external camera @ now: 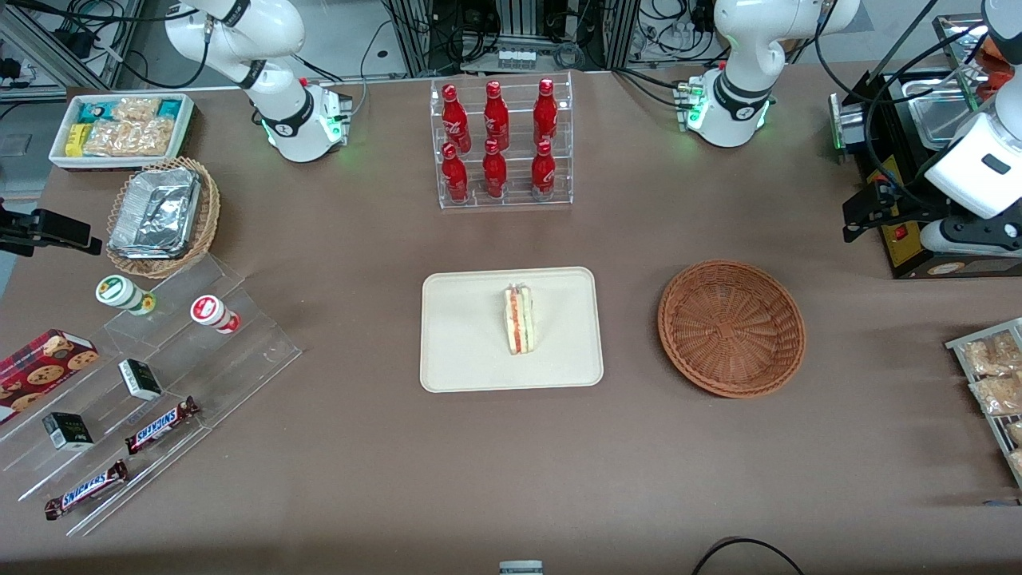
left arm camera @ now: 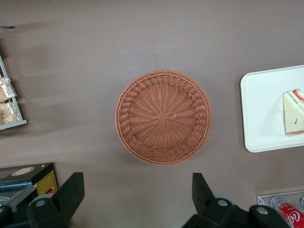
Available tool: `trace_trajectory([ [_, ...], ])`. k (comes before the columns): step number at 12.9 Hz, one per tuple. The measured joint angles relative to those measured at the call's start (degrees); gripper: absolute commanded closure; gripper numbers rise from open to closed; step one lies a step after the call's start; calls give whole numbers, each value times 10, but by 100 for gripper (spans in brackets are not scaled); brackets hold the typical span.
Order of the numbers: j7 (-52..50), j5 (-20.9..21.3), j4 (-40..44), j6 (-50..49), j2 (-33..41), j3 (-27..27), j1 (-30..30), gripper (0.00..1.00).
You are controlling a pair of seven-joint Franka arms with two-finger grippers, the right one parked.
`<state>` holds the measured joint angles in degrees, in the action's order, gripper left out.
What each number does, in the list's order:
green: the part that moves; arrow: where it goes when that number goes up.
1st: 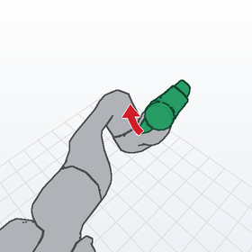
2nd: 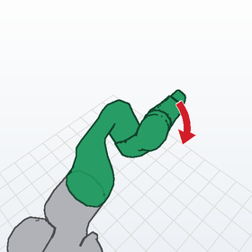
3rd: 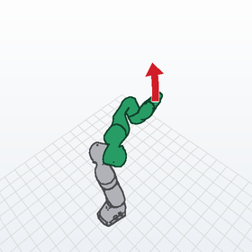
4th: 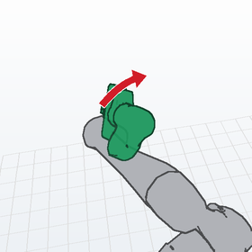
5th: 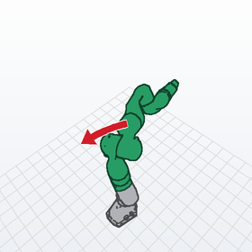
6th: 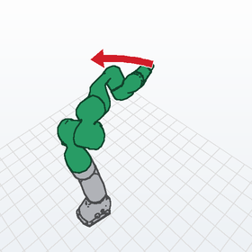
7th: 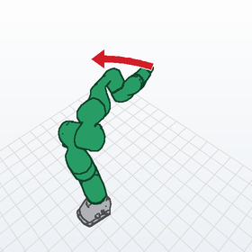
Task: Place sandwich from basket to tray
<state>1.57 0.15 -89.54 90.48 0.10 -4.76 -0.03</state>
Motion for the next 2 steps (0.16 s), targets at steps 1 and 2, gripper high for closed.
trace_trajectory([
  [1, 0, 2, 1, 0, 0, 1, 0, 0],
  [2, 0, 4, 2, 0, 0, 4, 0, 0],
])
